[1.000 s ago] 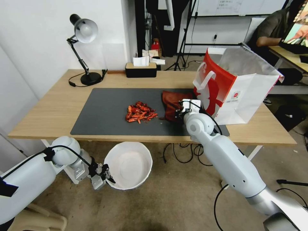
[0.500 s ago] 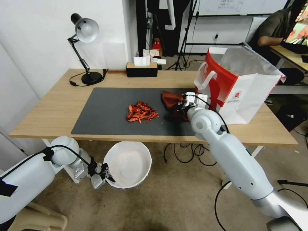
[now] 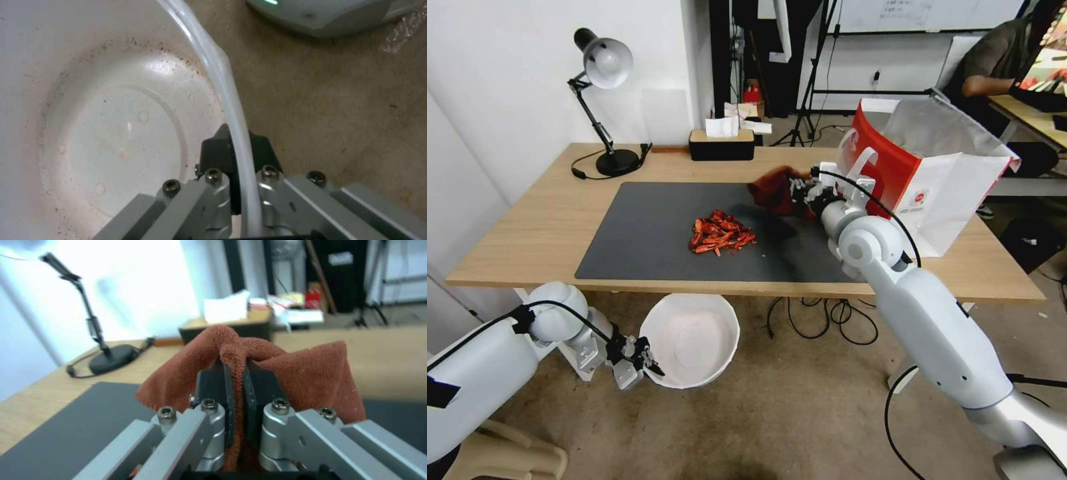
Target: Sweep shrimp from table into container with towel, then put container into takeout bag.
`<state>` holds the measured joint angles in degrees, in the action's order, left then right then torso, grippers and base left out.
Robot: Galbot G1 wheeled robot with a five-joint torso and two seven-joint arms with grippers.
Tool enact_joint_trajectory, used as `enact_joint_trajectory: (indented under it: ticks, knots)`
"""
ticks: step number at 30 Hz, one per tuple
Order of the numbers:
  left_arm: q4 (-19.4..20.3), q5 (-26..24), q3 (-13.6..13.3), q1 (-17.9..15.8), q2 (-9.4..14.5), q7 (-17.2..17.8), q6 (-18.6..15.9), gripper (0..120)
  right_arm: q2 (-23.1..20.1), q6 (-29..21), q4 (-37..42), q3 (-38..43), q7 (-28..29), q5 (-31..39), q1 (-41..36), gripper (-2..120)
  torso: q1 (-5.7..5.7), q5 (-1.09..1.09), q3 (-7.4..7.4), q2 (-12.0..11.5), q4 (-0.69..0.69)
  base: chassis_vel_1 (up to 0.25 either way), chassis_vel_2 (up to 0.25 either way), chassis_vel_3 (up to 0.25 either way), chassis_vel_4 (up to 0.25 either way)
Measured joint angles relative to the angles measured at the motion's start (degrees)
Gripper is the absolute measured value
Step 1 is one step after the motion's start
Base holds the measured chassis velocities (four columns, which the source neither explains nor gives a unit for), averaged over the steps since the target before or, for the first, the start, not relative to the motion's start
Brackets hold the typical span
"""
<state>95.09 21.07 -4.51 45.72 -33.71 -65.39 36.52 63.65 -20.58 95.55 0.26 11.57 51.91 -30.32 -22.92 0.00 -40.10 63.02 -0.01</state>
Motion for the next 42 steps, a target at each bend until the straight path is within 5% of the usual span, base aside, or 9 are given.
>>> enact_joint_trajectory:
  ticks: [8, 20, 33, 42]
  knots:
    - [-1.06, -1.05, 0.63, 0.06, -0.06, 0.64, 0.00, 0, 2.18, 7.56, -14.20, -4.54, -12.28, -9.04, 8.03, 2, -0.01, 0.00, -0.01, 0.00, 0.01, 0.000, 0.000, 0.000, 0.000]
    - [-1.84, -3.53, -0.54, -0.73, -0.37, 0.32, -1.60, 0, 4.64, 12.49, -34.23, -10.49, -25.00, -13.59, 16.57, 2, -0.01, -0.01, -0.01, 0.01, 0.00, 0.000, 0.000, 0.000, 0.000]
    - [-1.65, -2.15, -1.49, -1.76, -0.95, -1.25, -1.63, 0, 6.19, 13.74, -38.91, -12.33, -29.37, -16.26, 14.35, 2, 0.01, 0.00, -0.01, 0.01, 0.01, 0.000, 0.000, 0.000, 0.000]
    - [-3.53, -1.17, -6.58, -6.41, -1.97, -2.38, -1.46, 0, 5.92, 13.79, -39.60, -13.13, -31.80, -16.83, 14.17, 2, 0.00, -0.01, -0.01, 0.01, 0.01, 0.000, 0.000, 0.000, 0.000]
